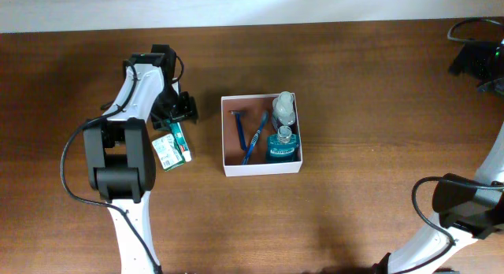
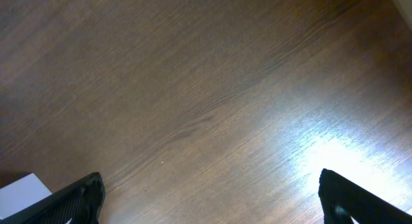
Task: Pack container
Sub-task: 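Lower the left gripper and grasp the teal toothpaste tube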
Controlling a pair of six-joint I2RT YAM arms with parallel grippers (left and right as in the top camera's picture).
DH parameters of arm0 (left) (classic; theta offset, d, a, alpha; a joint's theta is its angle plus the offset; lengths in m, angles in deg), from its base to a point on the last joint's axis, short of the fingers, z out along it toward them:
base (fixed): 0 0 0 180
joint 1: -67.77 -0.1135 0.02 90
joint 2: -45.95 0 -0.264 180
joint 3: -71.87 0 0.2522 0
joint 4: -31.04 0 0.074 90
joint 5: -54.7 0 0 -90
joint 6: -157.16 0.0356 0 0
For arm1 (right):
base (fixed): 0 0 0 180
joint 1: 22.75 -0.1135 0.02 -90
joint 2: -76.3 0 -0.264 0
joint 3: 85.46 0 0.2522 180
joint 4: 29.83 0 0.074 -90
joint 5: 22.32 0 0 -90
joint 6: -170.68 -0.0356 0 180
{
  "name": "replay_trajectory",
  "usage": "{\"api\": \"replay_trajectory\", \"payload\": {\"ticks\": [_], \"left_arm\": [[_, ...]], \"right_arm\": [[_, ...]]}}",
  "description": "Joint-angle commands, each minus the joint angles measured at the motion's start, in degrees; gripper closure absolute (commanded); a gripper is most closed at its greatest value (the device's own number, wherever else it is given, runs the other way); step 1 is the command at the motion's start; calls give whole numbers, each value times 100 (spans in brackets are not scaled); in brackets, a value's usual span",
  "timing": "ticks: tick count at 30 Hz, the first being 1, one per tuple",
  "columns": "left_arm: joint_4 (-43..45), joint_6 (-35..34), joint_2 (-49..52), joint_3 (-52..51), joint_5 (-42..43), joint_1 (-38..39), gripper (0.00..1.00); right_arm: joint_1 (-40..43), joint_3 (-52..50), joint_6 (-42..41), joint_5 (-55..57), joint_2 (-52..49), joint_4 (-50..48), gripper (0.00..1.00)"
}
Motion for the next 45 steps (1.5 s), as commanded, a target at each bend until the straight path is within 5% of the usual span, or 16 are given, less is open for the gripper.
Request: {"api": "replay_trajectory", "payload": {"ticks": [1, 6, 12, 17, 30, 45], "left_arm": [[-39, -11, 17, -48, -114, -31, 39], [-39, -9, 17, -48, -114, -31, 59], [26, -9, 17, -50, -116, -35, 61], [50, -7, 17, -50, -116, -35, 86], [83, -4, 15, 120, -114, -35, 93], [-1456, -4, 15, 2715, -76, 81, 95]], "right_arm": [[37, 74, -24, -11, 96, -15, 1], [37, 74, -24, -11, 96, -15, 1], [37, 74, -24, -11, 96, -17, 1], [37, 74, -24, -11, 96, -15, 1], [37, 74, -24, -11, 96, -15, 1], [37, 74, -24, -11, 96, -15, 1]]}}
